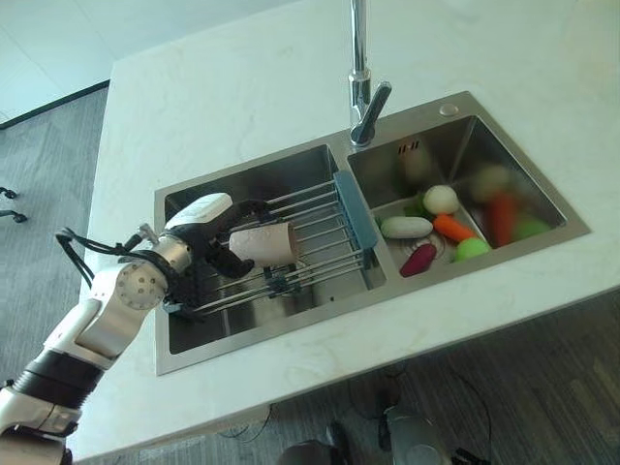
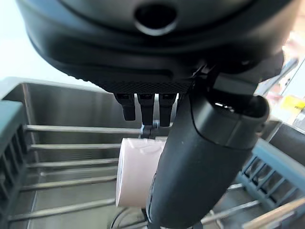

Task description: Place the dishes in the dishwasher.

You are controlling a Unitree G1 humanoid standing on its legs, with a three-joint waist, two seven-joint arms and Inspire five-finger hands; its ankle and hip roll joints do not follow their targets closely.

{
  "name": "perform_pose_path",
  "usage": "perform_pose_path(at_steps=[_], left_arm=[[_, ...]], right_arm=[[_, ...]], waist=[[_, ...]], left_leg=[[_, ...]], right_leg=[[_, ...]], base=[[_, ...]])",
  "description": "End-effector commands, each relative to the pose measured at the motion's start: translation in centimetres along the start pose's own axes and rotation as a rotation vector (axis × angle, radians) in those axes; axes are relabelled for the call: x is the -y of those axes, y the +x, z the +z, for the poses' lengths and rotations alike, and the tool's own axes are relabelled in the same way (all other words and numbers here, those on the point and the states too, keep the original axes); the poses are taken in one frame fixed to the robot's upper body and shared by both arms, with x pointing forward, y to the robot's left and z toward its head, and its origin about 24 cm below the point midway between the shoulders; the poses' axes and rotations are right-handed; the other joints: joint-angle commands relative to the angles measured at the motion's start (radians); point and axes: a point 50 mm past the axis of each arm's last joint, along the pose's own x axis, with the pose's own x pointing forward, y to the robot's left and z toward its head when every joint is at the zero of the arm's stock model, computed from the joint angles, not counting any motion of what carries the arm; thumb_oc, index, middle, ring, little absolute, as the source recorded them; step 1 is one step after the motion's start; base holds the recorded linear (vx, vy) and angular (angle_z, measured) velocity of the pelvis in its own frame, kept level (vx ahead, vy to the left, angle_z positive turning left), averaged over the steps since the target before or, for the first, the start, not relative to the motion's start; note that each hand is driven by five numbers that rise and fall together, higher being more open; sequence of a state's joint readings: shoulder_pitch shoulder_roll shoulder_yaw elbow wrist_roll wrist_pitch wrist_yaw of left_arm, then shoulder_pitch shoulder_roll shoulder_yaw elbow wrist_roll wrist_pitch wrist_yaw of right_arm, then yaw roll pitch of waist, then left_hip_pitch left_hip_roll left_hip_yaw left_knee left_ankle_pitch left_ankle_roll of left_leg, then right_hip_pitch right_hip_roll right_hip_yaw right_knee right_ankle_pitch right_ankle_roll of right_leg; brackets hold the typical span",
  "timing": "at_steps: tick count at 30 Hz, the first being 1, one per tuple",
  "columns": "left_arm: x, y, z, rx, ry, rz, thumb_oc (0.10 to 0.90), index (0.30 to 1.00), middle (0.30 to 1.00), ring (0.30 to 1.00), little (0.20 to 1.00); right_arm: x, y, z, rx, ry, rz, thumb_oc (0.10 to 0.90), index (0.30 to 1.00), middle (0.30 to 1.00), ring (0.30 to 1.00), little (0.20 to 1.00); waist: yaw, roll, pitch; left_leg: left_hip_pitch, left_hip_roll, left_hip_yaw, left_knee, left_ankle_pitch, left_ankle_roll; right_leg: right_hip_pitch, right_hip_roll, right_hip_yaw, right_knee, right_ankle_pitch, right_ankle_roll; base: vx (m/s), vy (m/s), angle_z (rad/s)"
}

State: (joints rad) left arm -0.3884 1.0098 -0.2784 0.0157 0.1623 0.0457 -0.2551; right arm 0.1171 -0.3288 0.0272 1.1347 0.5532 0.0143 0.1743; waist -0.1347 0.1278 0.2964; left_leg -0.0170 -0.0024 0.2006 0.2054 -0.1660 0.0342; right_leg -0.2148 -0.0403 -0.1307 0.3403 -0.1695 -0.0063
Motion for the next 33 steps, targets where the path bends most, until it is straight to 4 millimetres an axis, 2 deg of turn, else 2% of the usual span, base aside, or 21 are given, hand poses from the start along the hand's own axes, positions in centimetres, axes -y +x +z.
perform_pose_path(at_steps=[1,3,7,11,18,19,20,25,33], left_arm=[[-4.8,-0.4,1.7,0.059,0.083,0.164,0.8,0.9,0.9,0.9,0.9],[-4.6,-0.3,1.1,0.043,0.071,0.135,0.8,0.9,0.9,0.9,0.9],[-4.4,0.0,1.7,0.078,-0.007,0.102,0.8,0.9,0.9,0.9,0.9],[-3.9,0.4,1.9,0.053,0.012,0.057,0.8,0.9,0.9,0.9,0.9],[-4.0,0.7,1.7,0.044,-0.004,0.09,0.8,0.9,0.9,0.9,0.9],[-4.0,0.7,1.6,0.042,-0.018,0.095,0.667,0.7,0.7,0.7,0.7],[-4.0,0.8,1.6,0.048,-0.024,0.1,0.4,0.3,0.3,0.3,0.3],[-3.6,1.0,1.8,0.072,-0.046,0.075,0.4,0.3,0.3,0.3,0.3],[-3.3,1.3,3.3,0.18,-0.261,0.087,0.4,0.3,0.3,0.3,0.3]], right_arm=[[2.0,-1.0,-1.9,-0.046,-0.012,-0.04,0.8,0.9,0.9,0.9,0.9],[2.1,-1.0,-1.6,-0.037,-0.016,-0.036,0.8,0.9,0.9,0.9,0.9],[2.1,-1.0,-0.9,-0.017,-0.026,-0.033,0.8,0.9,0.9,0.9,0.9],[2.1,-1.0,-0.4,0.005,-0.027,-0.021,0.8,0.9,0.9,0.9,0.9],[1.5,-0.8,0.4,0.028,-0.04,-0.002,0.8,0.9,0.9,0.9,0.9],[1.4,-0.8,0.5,0.03,-0.04,0.0,0.8,0.9,0.9,0.9,0.9],[1.3,-0.8,0.5,0.034,-0.042,0.003,0.8,0.9,0.9,0.9,0.9],[1.1,-0.7,0.6,0.032,-0.043,0.003,0.8,0.9,0.9,0.9,0.9],[0.8,-0.6,0.0,0.017,-0.043,-0.001,0.8,0.9,0.9,0.9,0.9]], waist=[[-0.014,-0.009,-0.077],[-0.019,-0.005,-0.066],[-0.026,0.001,-0.038],[-0.033,0.002,-0.018],[-0.04,-0.002,0.013],[-0.04,-0.003,0.016],[-0.041,-0.004,0.02],[-0.04,-0.007,0.018],[-0.037,-0.01,0.0]], left_leg=[[-0.092,0.068,-0.038,0.095,-0.003,-0.062],[-0.098,0.065,-0.038,0.095,-0.001,-0.062],[-0.113,0.059,-0.04,0.095,0.002,-0.059],[-0.122,0.057,-0.035,0.095,0.002,-0.057],[-0.139,0.06,-0.031,0.095,0.006,-0.058],[-0.141,0.061,-0.031,0.095,0.006,-0.058],[-0.141,0.063,-0.027,0.095,0.007,-0.059],[-0.14,0.066,-0.024,0.095,0.008,-0.06],[-0.123,0.077,-0.011,0.095,0.007,-0.065]], right_leg=[[0.093,-0.066,-0.015,-0.04,-0.004,0.116],[0.086,-0.068,-0.012,-0.04,-0.001,0.118],[0.071,-0.072,-0.006,-0.04,0.006,0.12],[0.061,-0.076,-0.004,-0.04,0.01,0.123],[0.044,-0.08,-0.007,-0.04,0.018,0.125],[0.042,-0.081,-0.008,-0.04,0.019,0.125],[0.04,-0.081,-0.01,-0.04,0.02,0.125],[0.04,-0.08,-0.013,-0.04,0.02,0.125],[0.055,-0.081,-0.022,-0.04,0.015,0.123]], base=[[0.07,0.051,-0.1],[0.05,0.046,-0.07],[0.01,0.033,-0.07],[0.01,0.022,-0.15],[-0.02,-0.002,-0.03],[-0.06,-0.022,-0.02],[-0.06,-0.019,0.0],[-0.01,-0.003,0.0],[0.0,-0.003,0.0]])
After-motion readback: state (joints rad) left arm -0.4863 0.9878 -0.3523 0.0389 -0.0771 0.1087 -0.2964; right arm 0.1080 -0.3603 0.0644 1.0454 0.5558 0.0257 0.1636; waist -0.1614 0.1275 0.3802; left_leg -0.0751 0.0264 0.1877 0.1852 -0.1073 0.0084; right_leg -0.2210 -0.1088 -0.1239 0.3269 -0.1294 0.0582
